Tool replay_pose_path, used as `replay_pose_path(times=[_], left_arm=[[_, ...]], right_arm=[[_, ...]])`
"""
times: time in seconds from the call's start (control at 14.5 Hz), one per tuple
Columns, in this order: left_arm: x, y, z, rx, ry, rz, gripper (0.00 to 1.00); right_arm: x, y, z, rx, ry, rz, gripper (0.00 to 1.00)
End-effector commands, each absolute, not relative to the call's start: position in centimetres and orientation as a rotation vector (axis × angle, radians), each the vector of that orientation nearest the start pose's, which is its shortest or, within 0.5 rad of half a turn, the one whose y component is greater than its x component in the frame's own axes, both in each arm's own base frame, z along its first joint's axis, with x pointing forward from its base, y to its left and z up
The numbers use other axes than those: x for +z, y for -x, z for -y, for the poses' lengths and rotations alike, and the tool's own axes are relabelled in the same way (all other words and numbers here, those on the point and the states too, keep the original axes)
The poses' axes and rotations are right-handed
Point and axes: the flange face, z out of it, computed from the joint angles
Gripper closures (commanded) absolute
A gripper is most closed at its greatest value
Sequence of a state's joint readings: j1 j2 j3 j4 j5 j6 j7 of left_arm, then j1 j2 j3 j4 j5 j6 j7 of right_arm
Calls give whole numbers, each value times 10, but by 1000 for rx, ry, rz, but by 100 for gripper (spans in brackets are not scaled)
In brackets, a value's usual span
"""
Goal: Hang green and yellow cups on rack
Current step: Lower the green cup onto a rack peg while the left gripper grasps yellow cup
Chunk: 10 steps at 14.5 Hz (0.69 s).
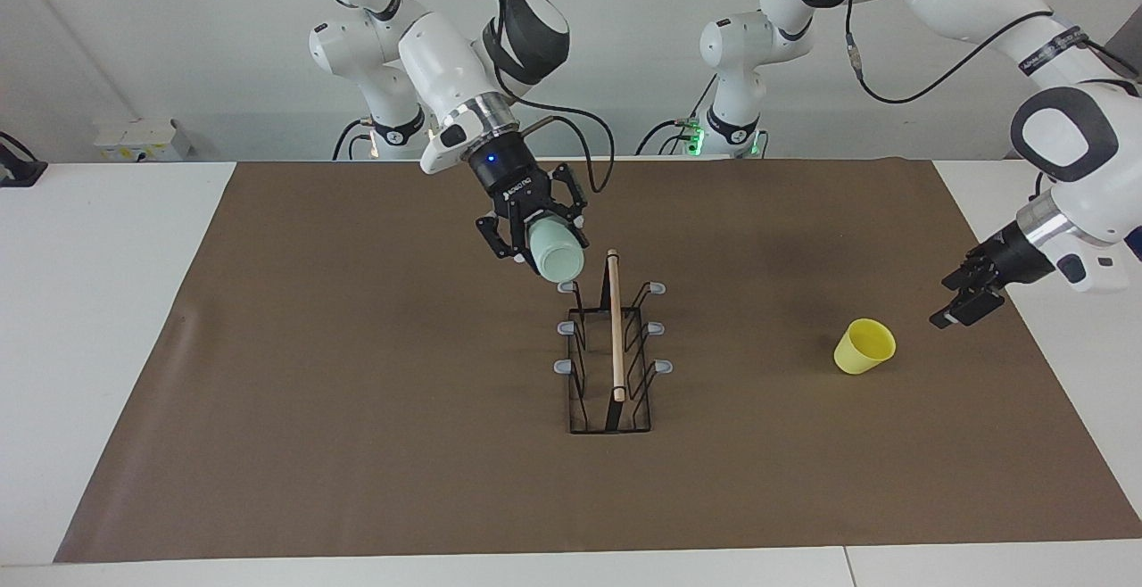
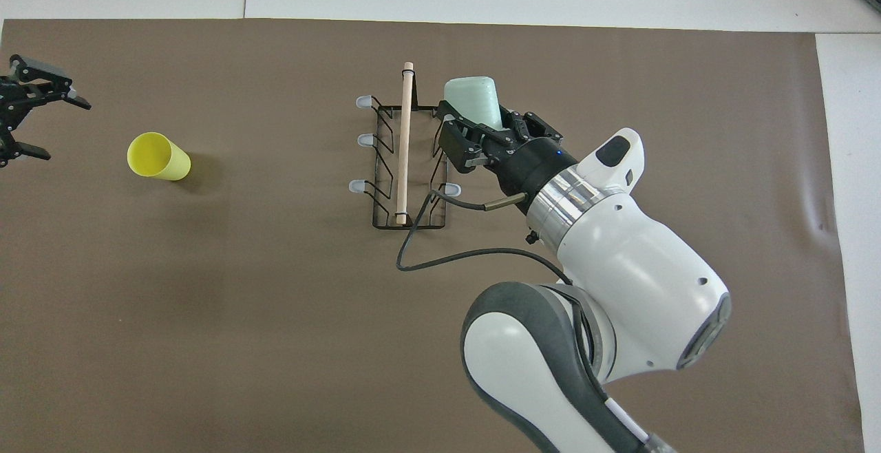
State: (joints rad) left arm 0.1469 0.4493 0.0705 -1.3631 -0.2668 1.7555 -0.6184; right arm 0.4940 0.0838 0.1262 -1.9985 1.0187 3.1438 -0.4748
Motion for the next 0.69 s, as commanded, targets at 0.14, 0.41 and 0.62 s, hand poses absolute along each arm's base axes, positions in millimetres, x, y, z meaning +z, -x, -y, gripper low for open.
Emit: replay_pose_path(times=[0.14, 0.41, 0.62], left_arm=[[401, -699, -146, 222, 2832, 1926, 0], [343, -660, -161, 262, 2638, 2307, 0], [319, -628, -162, 349, 2505, 2553, 0]], right_arm=[[506, -544, -229, -1053, 2263, 406, 100], [488, -538, -217, -1140, 2145, 425, 100], [472, -531, -218, -1244, 1995, 414, 100]])
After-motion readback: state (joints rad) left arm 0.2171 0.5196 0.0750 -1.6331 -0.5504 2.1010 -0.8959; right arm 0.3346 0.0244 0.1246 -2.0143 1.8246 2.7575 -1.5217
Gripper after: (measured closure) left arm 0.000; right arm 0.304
